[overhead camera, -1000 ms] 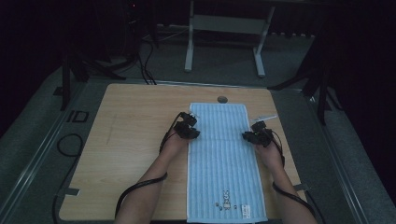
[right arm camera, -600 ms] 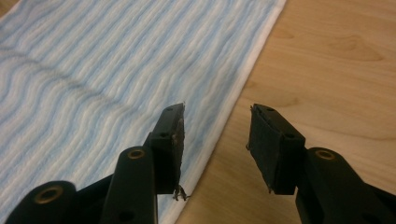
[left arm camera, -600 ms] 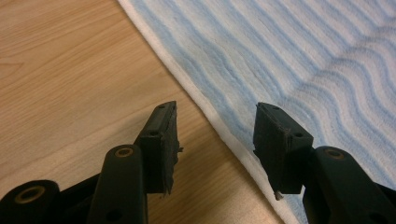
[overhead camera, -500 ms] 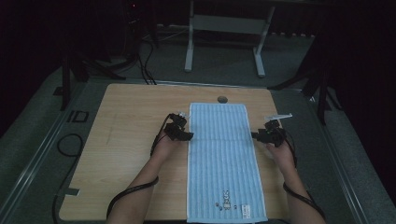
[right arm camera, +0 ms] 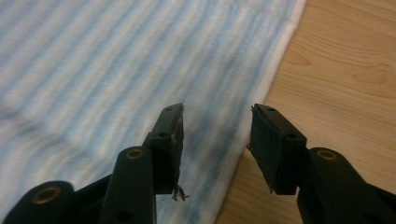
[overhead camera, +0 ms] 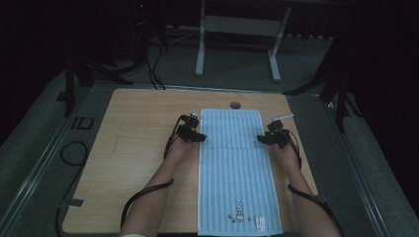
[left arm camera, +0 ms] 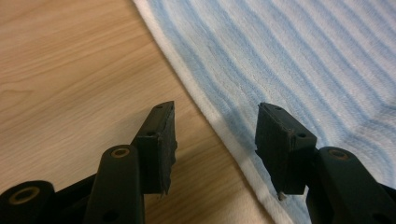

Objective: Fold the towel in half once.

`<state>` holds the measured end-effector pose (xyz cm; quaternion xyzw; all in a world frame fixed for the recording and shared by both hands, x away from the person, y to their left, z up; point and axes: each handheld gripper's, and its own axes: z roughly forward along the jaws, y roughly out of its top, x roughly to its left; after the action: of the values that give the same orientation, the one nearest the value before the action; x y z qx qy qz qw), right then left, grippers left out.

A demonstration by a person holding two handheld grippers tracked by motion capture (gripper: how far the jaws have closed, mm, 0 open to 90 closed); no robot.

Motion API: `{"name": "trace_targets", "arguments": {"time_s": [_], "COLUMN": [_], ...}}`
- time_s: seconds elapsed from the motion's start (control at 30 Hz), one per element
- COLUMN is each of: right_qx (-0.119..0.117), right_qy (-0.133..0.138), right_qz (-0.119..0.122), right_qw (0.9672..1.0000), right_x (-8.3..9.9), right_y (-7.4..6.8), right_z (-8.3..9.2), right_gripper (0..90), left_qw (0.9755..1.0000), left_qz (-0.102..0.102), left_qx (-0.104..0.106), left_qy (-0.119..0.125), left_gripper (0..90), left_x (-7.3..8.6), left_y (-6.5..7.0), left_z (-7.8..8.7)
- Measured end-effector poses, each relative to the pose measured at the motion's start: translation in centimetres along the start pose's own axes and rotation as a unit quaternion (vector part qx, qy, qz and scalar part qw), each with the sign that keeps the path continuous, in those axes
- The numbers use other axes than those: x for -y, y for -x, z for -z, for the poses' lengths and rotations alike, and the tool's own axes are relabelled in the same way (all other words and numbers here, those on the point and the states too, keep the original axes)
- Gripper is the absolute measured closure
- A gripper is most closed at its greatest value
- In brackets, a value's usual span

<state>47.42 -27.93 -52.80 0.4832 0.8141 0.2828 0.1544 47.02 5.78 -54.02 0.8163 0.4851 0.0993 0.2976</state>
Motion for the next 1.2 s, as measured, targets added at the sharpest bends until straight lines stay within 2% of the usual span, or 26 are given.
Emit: {"name": "trace_targets", "arguments": {"time_s": [0.1, 0.17, 0.23, 0.3, 0.4, 0.43, 0.5, 0.57, 0.73, 0.77, 0.83, 0.87, 0.93, 1.0, 1.07, 1.17, 1.2], "right_qx": [0.013, 0.021, 0.011, 0.006, -0.004, -0.004, 0.003, 0.006, -0.007, -0.017, -0.018, -0.027, -0.036, -0.051, -0.054, -0.056, -0.058], "right_qy": [-0.009, -0.021, -0.017, -0.013, -0.014, -0.017, -0.022, -0.019, 0.011, 0.014, 0.023, 0.027, 0.039, 0.055, 0.058, 0.074, 0.079], "right_qz": [-0.001, 0.006, 0.0, 0.0, 0.0, 0.001, 0.006, 0.01, 0.004, 0.0, 0.006, 0.006, 0.008, 0.012, 0.02, 0.03, 0.03], "right_qw": [0.9999, 0.9995, 0.9998, 0.9999, 0.9999, 0.9999, 0.9997, 0.9998, 0.9999, 0.9998, 0.9996, 0.9992, 0.9986, 0.9971, 0.9966, 0.9952, 0.9947], "right_x": [0.1, 0.2, 0.4, 0.4, 0.4, 0.3, 0.2, 0.2, 0.1, 0.1, 0.1, 0.1, 0.3, 0.8, 1.4, 2.8, 3.4], "right_y": [0.2, 0.2, 0.3, 0.1, -0.1, -0.2, -0.5, -0.7, -0.2, -0.1, -0.1, -0.1, -0.3, -0.5, -0.7, -1.2, -1.3], "right_z": [-0.5, -0.8, -0.8, -0.8, -0.9, -0.9, -0.8, -0.5, 1.4, 2.0, 2.8, 3.5, 4.8, 6.1, 7.2, 9.2, 9.8], "right_gripper": [58.1, 62.7, 65.6, 72.7, 84.3, 85.4, 87.3, 87.6, 87.7, 87.7, 87.6, 87.6, 87.5, 87.4, 87.4, 87.1, 87.1], "left_qw": [0.9999, 0.9998, 0.9996, 0.9994, 0.9998, 0.9999, 0.9999, 0.9996, 0.9982, 0.9974, 0.9963, 0.9953, 0.9947, 0.9929, 0.9908, 0.9876, 0.9874], "left_qz": [-0.011, -0.017, -0.023, -0.024, -0.017, -0.006, -0.007, -0.001, -0.005, -0.004, -0.009, -0.007, -0.026, -0.028, -0.036, -0.035, -0.038], "left_qx": [-0.003, -0.006, -0.009, -0.017, -0.007, 0.012, 0.009, 0.026, 0.053, 0.065, 0.077, 0.091, 0.093, 0.107, 0.121, 0.14, 0.141], "left_qy": [0.007, 0.01, 0.016, 0.016, 0.012, 0.007, 0.006, 0.008, 0.028, 0.031, 0.037, 0.031, 0.036, 0.044, 0.048, 0.063, 0.062], "left_gripper": [47.5, 51.3, 57.1, 63.7, 78.5, 84.5, 87.5, 88.2, 88.3, 88.3, 88.2, 88.2, 88.2, 88.1, 88.1, 88.0, 88.0], "left_x": [-0.1, -0.1, 0.1, 0.1, 0.0, 0.0, 0.0, 0.0, -0.4, -0.5, -0.7, -0.8, -0.7, -0.4, 0.2, 1.5, 1.9], "left_y": [0.5, 0.7, 1.0, 1.1, 1.1, 1.0, 1.0, 0.8, 0.6, 0.5, 0.5, 0.5, 1.0, 1.5, 2.2, 3.4, 3.7], "left_z": [-0.3, -0.4, -0.4, -0.4, -0.4, -0.4, -0.4, 0.0, 2.2, 2.7, 3.9, 4.4, 5.7, 6.9, 8.0, 9.2, 9.4]}}
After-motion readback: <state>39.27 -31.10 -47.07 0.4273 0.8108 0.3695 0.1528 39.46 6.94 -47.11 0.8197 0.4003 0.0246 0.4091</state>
